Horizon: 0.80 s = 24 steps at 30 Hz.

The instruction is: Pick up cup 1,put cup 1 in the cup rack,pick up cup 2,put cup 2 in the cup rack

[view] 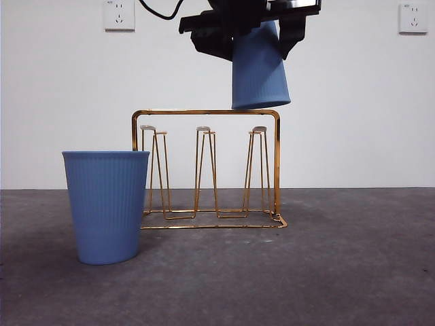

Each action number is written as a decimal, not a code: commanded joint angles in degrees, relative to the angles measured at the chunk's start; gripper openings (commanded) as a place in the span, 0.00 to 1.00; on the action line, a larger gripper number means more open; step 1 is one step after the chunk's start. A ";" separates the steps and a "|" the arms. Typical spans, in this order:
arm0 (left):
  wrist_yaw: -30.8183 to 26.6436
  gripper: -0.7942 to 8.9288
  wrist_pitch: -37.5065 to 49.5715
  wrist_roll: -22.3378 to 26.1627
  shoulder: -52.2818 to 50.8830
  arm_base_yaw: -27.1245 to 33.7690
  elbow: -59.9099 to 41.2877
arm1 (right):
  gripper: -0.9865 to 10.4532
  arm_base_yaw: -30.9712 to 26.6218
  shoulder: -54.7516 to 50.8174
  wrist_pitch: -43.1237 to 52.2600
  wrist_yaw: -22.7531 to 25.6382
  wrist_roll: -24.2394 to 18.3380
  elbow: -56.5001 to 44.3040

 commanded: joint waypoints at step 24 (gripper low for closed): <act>1.14 0.07 -0.68 -5.73 9.03 0.79 -0.04 | 0.31 0.00 0.09 0.07 -0.04 -0.22 -0.24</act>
